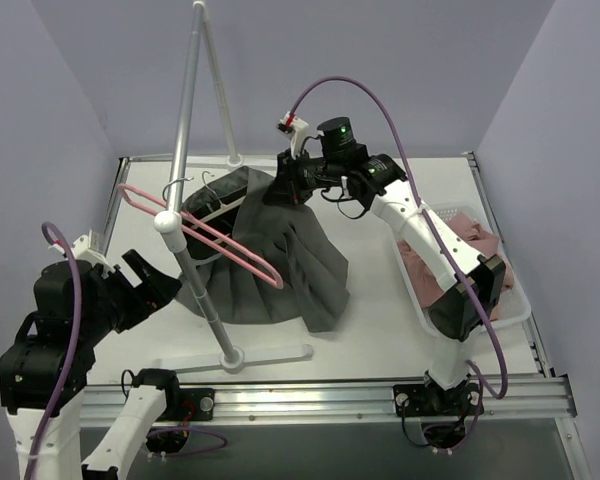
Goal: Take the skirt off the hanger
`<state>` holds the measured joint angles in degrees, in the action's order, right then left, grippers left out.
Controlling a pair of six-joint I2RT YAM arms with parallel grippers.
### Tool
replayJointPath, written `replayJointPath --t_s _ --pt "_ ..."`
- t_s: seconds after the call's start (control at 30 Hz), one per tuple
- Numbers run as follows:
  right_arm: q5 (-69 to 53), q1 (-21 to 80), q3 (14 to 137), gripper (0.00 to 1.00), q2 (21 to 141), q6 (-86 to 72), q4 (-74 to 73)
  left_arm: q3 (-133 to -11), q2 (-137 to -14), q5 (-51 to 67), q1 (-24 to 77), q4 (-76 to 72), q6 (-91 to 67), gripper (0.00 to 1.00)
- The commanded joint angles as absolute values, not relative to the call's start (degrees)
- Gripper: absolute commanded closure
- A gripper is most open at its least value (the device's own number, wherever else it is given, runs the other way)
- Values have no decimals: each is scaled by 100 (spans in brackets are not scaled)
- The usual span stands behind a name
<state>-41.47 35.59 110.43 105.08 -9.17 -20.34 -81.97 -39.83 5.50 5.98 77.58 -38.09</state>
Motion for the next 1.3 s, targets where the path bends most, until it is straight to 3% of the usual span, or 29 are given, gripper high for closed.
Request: replayJointPath --t_s 0.0,0.23,0.37,0.6,1.0,1.27 --pt "-4341 3463 10716 100 9765 -1019 -1433 -7762 -3929 53 624 7938 -4033 12" --pt "-4728 3261 9801 100 9220 -1450 -757 -6584 -3761 219 615 6884 -4552 18" --pt "-4913 3226 9703 100 9211 -1608 -712 -6302 -3972 422 607 5971 -4518 36" --pt "-5308 3225 9756 100 9457 -1749 -835 -6416 -4438 369 598 5002 -3727 45" --pt "-5748 3331 9378 100 9641 -2030 -580 -5748 -4825 1203 536 3165 -3664 57" --pt "-5810 3507 9562 100 9773 -2092 -527 -5643 -5423 1380 536 2479 -4315 59"
